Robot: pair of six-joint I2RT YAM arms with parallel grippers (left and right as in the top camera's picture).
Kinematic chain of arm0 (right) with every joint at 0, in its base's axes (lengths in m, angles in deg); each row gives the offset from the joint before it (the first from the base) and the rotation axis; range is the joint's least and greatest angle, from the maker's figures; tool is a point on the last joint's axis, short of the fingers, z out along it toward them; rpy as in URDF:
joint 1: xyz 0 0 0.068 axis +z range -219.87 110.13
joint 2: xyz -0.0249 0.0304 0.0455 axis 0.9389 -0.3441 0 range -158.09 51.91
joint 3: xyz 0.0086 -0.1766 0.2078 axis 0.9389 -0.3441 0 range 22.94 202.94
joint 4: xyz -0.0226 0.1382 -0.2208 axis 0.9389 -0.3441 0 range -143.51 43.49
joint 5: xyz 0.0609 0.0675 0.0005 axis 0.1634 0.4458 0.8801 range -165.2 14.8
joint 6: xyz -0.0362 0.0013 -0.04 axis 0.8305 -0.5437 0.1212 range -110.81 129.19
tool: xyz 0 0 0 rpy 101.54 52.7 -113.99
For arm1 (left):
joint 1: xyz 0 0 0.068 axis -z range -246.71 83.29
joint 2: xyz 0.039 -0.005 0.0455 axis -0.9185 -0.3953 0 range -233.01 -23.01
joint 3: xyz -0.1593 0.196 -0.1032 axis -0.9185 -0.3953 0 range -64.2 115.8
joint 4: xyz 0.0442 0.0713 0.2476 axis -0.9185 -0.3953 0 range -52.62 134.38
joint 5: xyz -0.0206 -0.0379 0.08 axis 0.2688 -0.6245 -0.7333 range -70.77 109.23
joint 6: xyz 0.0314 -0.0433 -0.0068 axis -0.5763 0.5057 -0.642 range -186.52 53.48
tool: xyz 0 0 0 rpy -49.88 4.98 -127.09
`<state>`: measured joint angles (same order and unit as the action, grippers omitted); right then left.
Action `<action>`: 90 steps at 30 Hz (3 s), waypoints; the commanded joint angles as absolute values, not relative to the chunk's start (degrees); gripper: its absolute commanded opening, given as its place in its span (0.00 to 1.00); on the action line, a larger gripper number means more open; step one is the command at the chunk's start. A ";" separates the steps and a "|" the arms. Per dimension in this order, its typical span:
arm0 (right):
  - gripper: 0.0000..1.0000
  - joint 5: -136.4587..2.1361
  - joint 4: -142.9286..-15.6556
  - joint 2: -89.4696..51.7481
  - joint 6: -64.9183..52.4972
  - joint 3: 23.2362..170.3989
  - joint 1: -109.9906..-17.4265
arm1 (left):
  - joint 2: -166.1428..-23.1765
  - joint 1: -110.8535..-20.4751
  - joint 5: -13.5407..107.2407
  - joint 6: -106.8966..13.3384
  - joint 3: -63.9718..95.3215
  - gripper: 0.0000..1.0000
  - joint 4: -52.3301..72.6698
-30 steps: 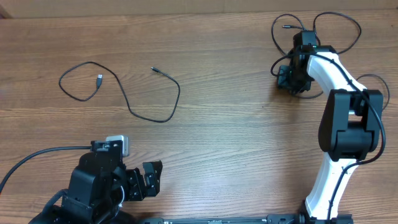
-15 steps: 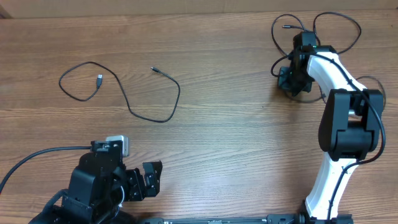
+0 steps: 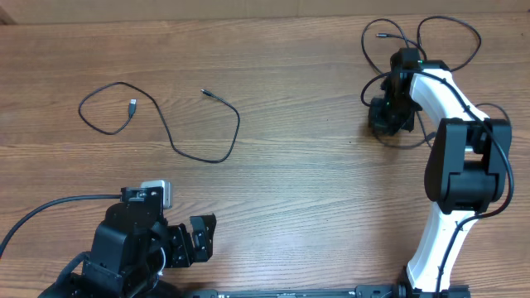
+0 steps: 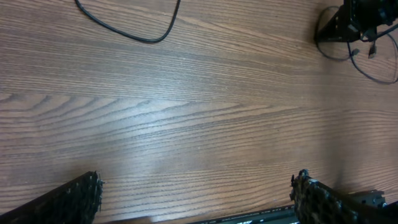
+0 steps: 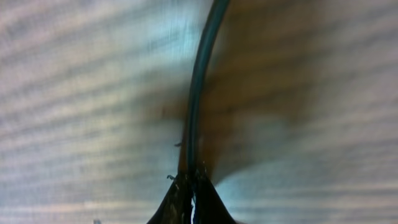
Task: Untangle cables
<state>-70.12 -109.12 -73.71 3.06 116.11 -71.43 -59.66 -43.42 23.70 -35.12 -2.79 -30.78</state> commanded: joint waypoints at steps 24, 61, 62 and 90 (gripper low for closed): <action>1.00 -70.28 -123.13 -68.07 -1.31 133.37 -77.73 | -59.37 -43.03 20.29 -34.77 -3.25 1.00 -30.34; 0.77 -79.63 -108.88 -68.27 -19.15 113.22 -110.86 | -59.37 -43.01 18.81 -34.75 -3.25 0.99 -30.36; 0.77 -80.29 -108.37 -68.27 -19.13 112.59 -110.69 | -59.37 -43.01 18.83 -34.75 -3.25 1.00 -30.34; 0.26 -72.42 -98.10 -68.33 -22.43 107.25 -107.21 | -59.37 -43.01 18.81 -34.75 -3.25 1.00 -30.34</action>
<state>-75.28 -98.54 -68.88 -20.29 108.11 -108.72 -59.66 -43.42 19.40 -35.12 -2.79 -30.58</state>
